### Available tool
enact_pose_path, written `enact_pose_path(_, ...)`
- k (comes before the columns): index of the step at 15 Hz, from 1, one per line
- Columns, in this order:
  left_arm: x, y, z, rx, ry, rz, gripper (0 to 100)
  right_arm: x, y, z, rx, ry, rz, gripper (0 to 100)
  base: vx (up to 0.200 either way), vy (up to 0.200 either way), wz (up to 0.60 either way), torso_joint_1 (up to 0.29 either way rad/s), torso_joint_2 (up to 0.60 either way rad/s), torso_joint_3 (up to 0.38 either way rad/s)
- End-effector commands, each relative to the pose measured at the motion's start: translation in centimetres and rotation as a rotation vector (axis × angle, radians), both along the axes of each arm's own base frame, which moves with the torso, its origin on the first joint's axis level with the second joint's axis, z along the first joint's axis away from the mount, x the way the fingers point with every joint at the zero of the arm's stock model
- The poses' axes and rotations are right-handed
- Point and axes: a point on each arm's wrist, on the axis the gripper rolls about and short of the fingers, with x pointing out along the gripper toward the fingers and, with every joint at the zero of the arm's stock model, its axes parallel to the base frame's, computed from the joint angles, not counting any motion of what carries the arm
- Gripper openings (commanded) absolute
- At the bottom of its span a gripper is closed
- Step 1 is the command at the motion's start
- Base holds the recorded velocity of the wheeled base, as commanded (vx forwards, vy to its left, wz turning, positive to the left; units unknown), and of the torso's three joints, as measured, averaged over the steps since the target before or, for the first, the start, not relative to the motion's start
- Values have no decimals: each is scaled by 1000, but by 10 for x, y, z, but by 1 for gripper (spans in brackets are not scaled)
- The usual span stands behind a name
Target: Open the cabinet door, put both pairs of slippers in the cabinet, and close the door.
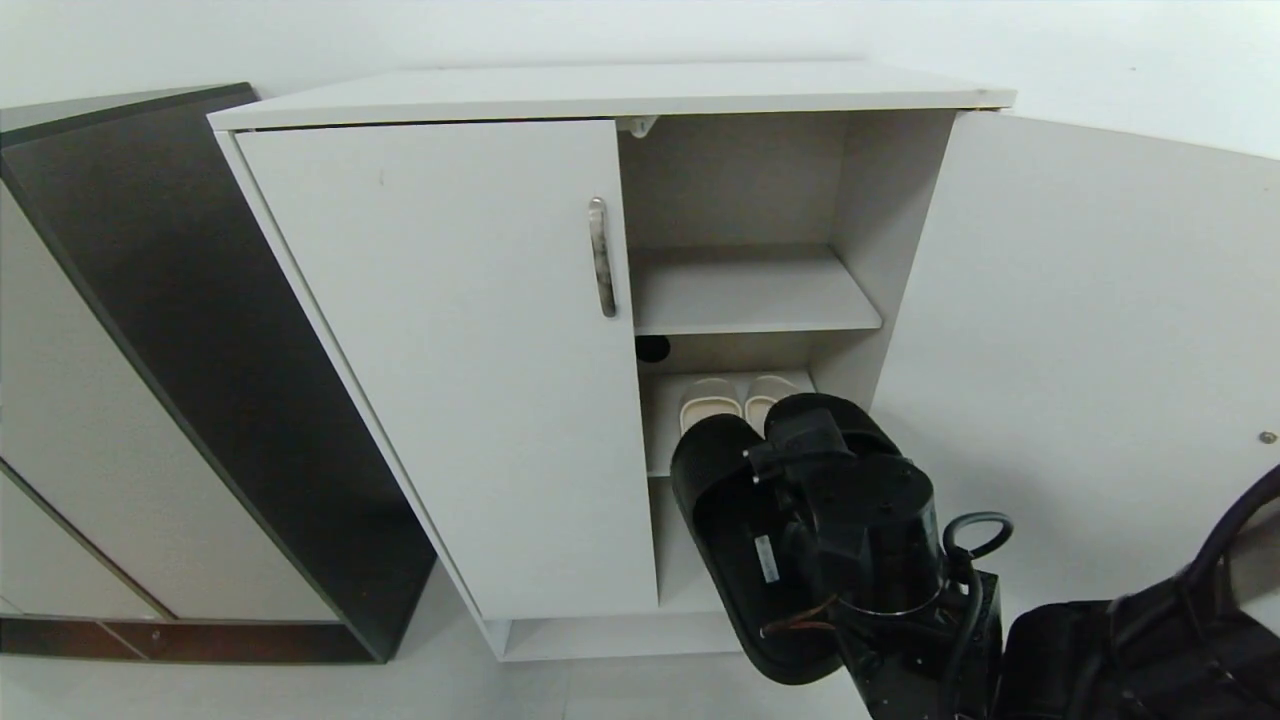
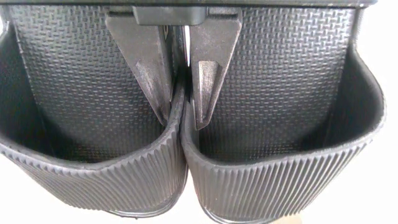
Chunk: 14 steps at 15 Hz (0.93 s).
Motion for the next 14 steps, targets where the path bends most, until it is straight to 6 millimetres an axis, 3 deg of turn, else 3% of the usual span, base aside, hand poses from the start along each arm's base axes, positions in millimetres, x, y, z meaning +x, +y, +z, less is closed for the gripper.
enact_pose_path(1, 0, 0, 0, 0, 0, 0, 0, 1, 9, 36, 84, -75, -52, 0, 0, 0, 0, 0, 0, 0)
enact_pose_path(6, 0, 0, 0, 0, 0, 0, 0, -10, 4, 81, 202, -158, -71, 0, 0, 0, 0, 0, 0, 0)
enact_pose_path(14, 0, 0, 0, 1, 0, 1, 0, -10, 1, 107, 241, -79, -84, 0, 0, 0, 0, 0, 0, 0)
